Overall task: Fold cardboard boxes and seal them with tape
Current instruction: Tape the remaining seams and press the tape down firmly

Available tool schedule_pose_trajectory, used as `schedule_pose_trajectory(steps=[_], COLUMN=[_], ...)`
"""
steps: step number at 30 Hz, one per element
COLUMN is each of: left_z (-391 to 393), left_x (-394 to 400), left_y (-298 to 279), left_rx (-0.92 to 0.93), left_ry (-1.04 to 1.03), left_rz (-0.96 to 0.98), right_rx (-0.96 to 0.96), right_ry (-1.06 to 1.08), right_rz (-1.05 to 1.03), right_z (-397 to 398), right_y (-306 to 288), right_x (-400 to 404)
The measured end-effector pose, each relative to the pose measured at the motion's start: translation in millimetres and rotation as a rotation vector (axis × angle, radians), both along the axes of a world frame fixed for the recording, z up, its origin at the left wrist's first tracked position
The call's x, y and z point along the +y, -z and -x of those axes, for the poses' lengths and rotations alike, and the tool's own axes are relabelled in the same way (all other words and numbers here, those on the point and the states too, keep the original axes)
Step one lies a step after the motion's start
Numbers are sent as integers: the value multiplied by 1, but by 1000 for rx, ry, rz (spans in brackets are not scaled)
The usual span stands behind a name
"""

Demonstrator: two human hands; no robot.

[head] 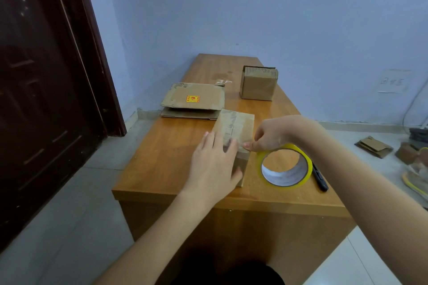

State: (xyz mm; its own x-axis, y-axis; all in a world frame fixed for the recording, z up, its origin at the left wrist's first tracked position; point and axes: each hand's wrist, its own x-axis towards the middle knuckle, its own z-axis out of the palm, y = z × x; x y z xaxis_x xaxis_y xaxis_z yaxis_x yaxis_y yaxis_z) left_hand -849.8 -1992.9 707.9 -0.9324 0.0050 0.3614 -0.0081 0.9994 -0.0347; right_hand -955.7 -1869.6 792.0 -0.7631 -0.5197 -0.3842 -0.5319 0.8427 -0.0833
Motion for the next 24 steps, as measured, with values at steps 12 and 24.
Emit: schedule_pose_trajectory(steps=[12, 24], left_z=[6, 23], left_x=[9, 5], left_y=[-8, 9], left_rx=[20, -11], left_ry=[26, 30], left_rz=[283, 98], right_rx=[61, -54], right_ry=[44, 27], right_rz=[-95, 580], right_z=[14, 15], right_y=[6, 49], right_x=[3, 37])
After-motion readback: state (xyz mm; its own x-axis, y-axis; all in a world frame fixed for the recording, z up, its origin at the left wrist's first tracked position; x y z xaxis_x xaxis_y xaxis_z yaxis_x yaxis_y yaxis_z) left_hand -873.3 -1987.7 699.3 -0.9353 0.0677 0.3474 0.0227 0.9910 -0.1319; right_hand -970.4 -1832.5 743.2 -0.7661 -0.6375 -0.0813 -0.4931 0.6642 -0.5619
